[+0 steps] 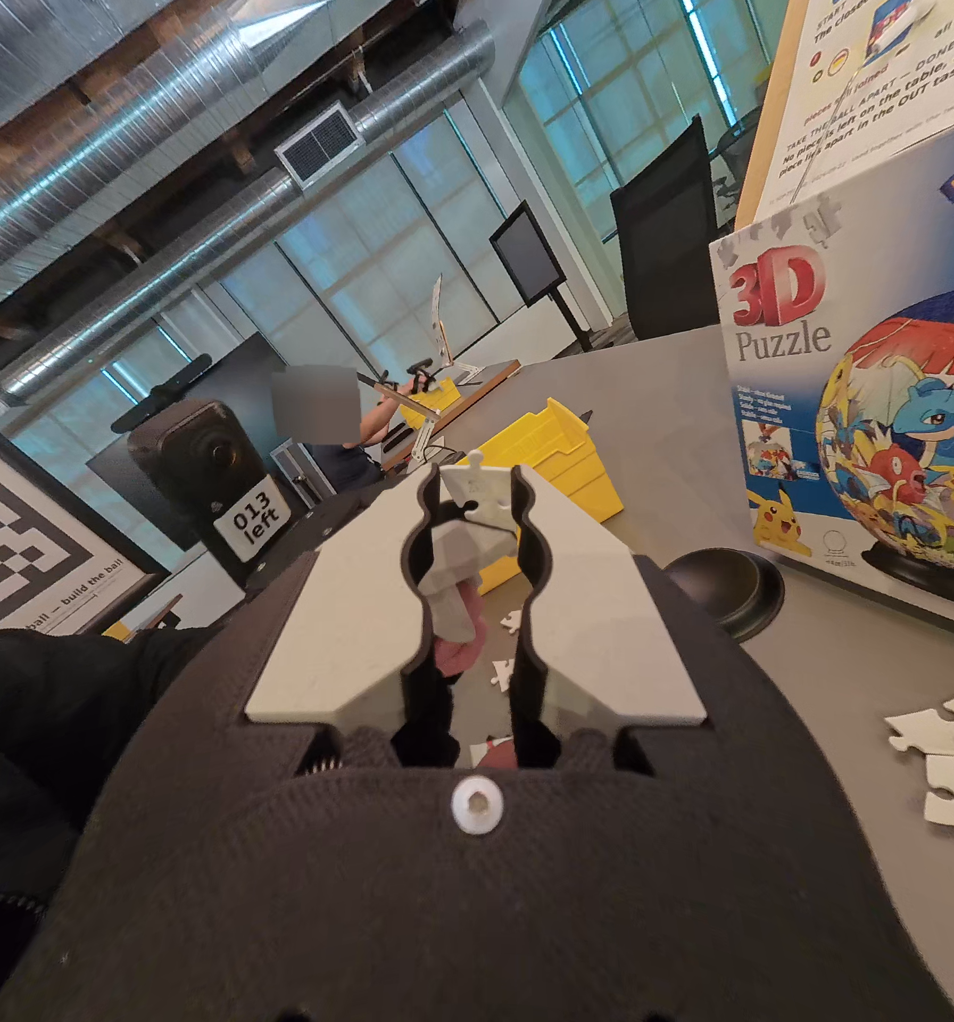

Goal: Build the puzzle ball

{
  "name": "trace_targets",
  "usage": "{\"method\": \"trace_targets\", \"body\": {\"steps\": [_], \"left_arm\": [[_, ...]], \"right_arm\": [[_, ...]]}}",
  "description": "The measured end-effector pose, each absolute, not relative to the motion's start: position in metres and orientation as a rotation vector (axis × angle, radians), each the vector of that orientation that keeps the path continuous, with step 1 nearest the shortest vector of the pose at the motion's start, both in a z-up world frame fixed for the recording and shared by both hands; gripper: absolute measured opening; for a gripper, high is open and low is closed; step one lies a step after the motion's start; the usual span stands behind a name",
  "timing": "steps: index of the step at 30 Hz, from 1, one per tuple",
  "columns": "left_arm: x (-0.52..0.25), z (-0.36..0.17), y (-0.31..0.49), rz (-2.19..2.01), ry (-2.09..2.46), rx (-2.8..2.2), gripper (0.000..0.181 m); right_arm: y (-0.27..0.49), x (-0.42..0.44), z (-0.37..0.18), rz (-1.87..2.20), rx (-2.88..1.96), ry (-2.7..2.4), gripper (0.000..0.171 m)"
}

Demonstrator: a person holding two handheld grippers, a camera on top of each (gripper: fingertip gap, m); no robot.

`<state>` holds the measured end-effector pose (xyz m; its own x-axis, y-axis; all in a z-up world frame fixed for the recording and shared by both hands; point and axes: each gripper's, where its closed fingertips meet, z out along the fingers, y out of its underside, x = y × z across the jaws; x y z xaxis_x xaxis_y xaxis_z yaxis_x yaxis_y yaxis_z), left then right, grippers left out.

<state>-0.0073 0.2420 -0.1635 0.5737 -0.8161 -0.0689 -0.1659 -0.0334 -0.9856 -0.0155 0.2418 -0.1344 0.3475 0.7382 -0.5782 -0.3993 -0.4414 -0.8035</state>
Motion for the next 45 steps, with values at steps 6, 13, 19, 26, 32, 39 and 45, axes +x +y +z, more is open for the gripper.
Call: {"method": "trace_targets", "body": {"steps": [6, 13, 19, 26, 32, 39, 45], "left_arm": [[-0.011, -0.163, 0.241, -0.918, 0.895, -1.649, 0.002], [-0.009, -0.164, 0.223, -1.307, 0.945, -1.769, 0.002], [-0.014, -0.169, 0.227, -1.401, 0.903, -1.816, 0.007], [-0.029, -0.185, 0.240, -1.199, 1.002, -1.867, 0.016], [-0.054, -0.243, 0.241, -1.046, 1.142, -2.095, 0.026], [-0.051, -0.290, 0.224, -1.022, 1.266, -2.234, 0.040], [-0.042, -0.306, 0.223, -0.967, 1.312, -2.249, 0.031]], "right_arm": [[0.243, -0.012, -0.138, 1.229, -1.600, -0.444, 0.007], [0.237, -0.020, -0.142, 1.149, -1.643, -0.717, 0.020], [0.242, -0.023, -0.146, 1.304, -1.689, -0.690, 0.001], [0.254, -0.010, -0.159, 1.340, -1.748, -0.598, 0.000], [0.254, -0.012, -0.194, 1.216, -1.881, -0.774, 0.000], [0.255, -0.025, -0.231, 1.095, -1.994, -0.975, 0.000], [0.255, -0.033, -0.246, 1.083, -2.034, -1.030, 0.000]]}}
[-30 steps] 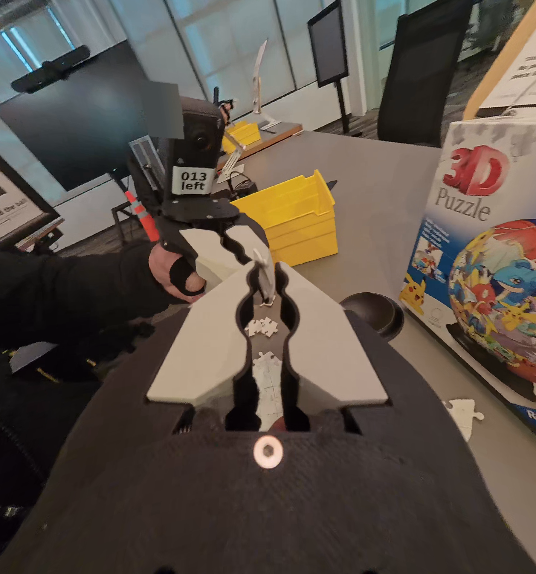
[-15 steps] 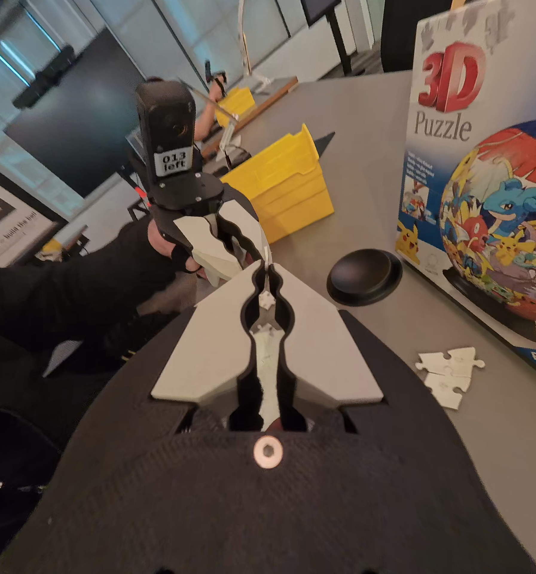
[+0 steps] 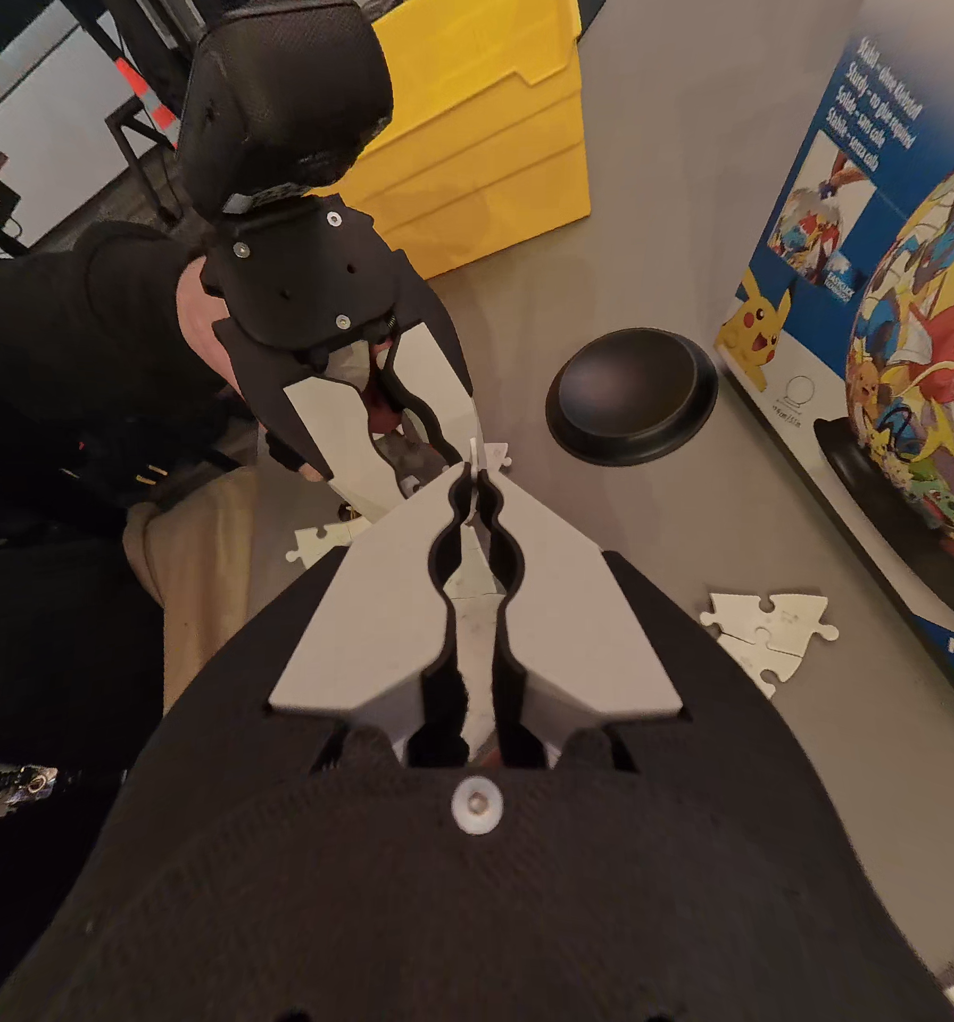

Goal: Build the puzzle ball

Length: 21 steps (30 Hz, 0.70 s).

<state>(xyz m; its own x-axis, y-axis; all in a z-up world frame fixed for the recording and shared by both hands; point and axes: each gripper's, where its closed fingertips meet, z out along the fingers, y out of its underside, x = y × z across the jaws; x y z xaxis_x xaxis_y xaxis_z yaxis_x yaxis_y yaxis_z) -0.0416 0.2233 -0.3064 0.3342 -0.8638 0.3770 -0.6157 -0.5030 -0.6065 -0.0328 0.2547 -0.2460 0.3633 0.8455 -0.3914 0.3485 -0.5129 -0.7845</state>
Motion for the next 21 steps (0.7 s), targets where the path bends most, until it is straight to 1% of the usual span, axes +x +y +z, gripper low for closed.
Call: {"method": "trace_targets", "body": {"steps": [3, 6, 9, 12, 13, 15, 18, 21], "left_arm": [[-0.039, -0.302, 0.229, -0.971, 1.293, -2.205, 0.030], [-0.032, -0.279, 0.239, -1.004, 1.230, -2.065, 0.028], [-0.026, -0.261, 0.245, -1.046, 1.180, -1.986, 0.016], [-0.027, -0.260, 0.244, -1.050, 1.190, -1.997, 0.003], [-0.028, -0.260, 0.245, -1.056, 1.187, -2.007, 0.002], [-0.031, -0.263, 0.245, -1.025, 1.232, -2.037, 0.002], [-0.033, -0.268, 0.238, -1.017, 1.311, -2.075, 0.002], [-0.035, -0.274, 0.234, -0.985, 1.361, -2.109, 0.002]], "right_arm": [[0.255, -0.034, -0.248, 1.088, -2.037, -1.031, 0.000], [0.255, -0.035, -0.245, 1.117, -2.021, -1.017, 0.000], [0.254, -0.036, -0.241, 1.136, -2.005, -1.012, 0.000], [0.254, -0.036, -0.240, 1.138, -2.003, -1.023, 0.002], [0.255, -0.035, -0.239, 1.118, -2.001, -1.035, 0.005], [0.255, -0.033, -0.238, 1.072, -1.994, -1.088, 0.005], [0.254, -0.034, -0.236, 1.024, -1.983, -1.169, 0.004], [0.249, -0.034, -0.245, 0.918, -1.997, -1.313, 0.000]]}}
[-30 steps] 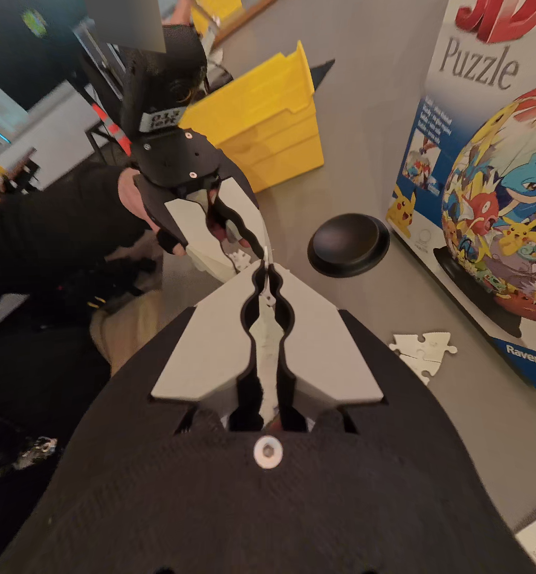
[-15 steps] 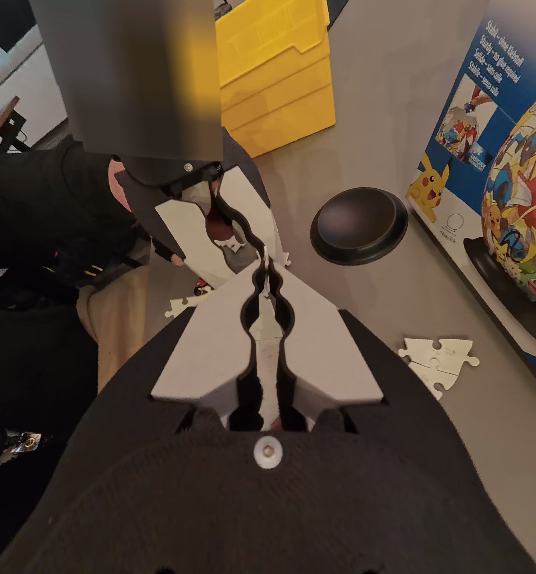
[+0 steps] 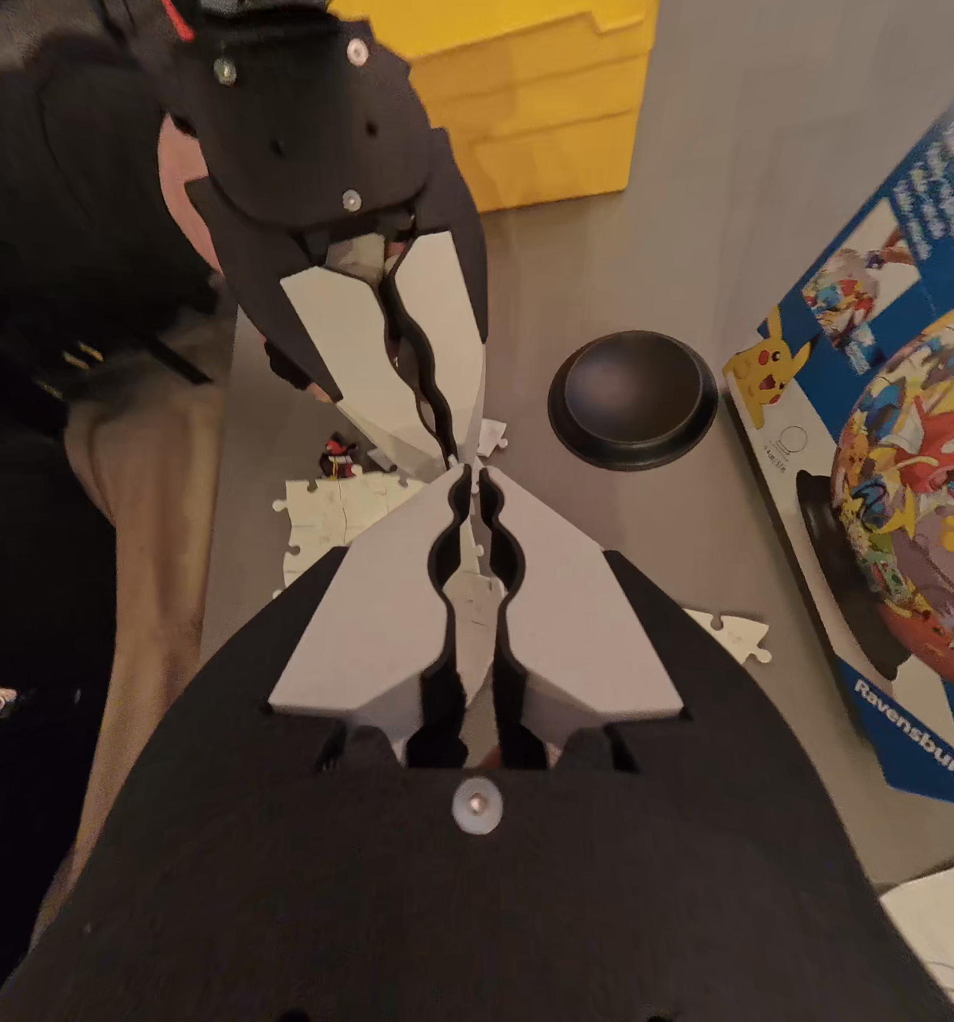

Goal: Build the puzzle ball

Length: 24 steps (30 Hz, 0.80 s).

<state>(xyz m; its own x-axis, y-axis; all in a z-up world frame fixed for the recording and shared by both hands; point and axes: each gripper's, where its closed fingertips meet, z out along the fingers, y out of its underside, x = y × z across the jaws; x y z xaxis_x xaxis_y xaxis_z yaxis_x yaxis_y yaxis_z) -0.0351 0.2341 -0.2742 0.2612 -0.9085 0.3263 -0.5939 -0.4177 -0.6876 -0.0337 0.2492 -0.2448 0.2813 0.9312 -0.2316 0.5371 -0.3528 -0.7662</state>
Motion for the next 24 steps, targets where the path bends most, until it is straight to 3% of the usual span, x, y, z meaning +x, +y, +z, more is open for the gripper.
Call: {"method": "trace_targets", "body": {"steps": [12, 17, 20, 23, 24], "left_arm": [[-0.0327, -0.2729, 0.2349, -1.039, 1.349, -2.128, 0.002], [-0.0298, -0.2675, 0.2334, -1.067, 1.361, -2.115, 0.002], [-0.0298, -0.2670, 0.2339, -1.053, 1.366, -2.112, 0.002], [-0.0317, -0.2659, 0.2363, -1.054, 1.342, -2.117, 0.006], [-0.0339, -0.2661, 0.2382, -1.040, 1.331, -2.126, 0.015]], "right_arm": [[0.2510, -0.0285, -0.2441, 0.989, -1.995, -1.308, 0.000], [0.2438, -0.0314, -0.2479, 0.993, -1.991, -1.375, 0.017], [0.2430, -0.0328, -0.2499, 0.989, -1.987, -1.396, 0.002], [0.2441, -0.0321, -0.2498, 1.032, -1.990, -1.369, 0.001], [0.2457, -0.0307, -0.2511, 1.040, -1.993, -1.357, 0.001]]}}
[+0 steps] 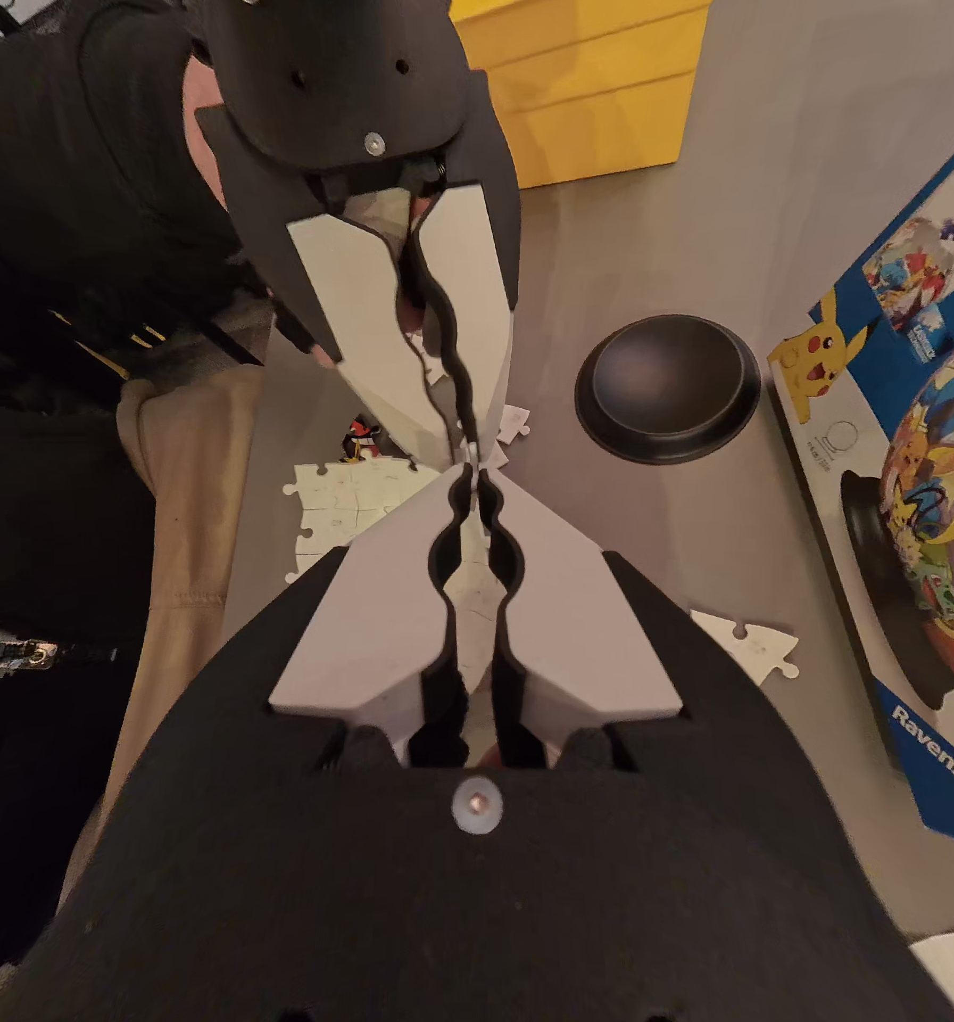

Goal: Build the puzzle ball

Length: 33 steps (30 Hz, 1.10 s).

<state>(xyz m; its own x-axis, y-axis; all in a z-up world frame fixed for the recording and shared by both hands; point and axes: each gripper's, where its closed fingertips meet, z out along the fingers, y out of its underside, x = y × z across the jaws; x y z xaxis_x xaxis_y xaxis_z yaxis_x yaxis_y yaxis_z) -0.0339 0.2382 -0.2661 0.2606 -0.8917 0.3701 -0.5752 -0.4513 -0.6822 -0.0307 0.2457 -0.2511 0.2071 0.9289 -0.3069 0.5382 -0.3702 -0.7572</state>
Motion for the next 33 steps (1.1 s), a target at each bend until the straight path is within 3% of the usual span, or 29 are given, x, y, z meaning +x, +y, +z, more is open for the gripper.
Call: {"method": "trace_targets", "body": {"steps": [2, 7, 16, 33], "left_arm": [[-0.041, -0.271, 0.239, -0.969, 1.353, -2.155, 0.030], [-0.045, -0.294, 0.223, -0.919, 1.461, -2.231, 0.036], [-0.044, -0.312, 0.224, -0.926, 1.443, -2.279, 0.011], [-0.039, -0.322, 0.231, -1.036, 1.354, -2.294, 0.008]], "right_arm": [[0.246, -0.028, -0.253, 1.083, -1.994, -1.332, 0.000], [0.242, -0.028, -0.263, 1.110, -2.015, -1.345, 0.000], [0.247, -0.032, -0.279, 1.120, -2.042, -1.306, 0.000], [0.257, -0.028, -0.292, 1.179, -2.046, -1.223, 0.000]]}}
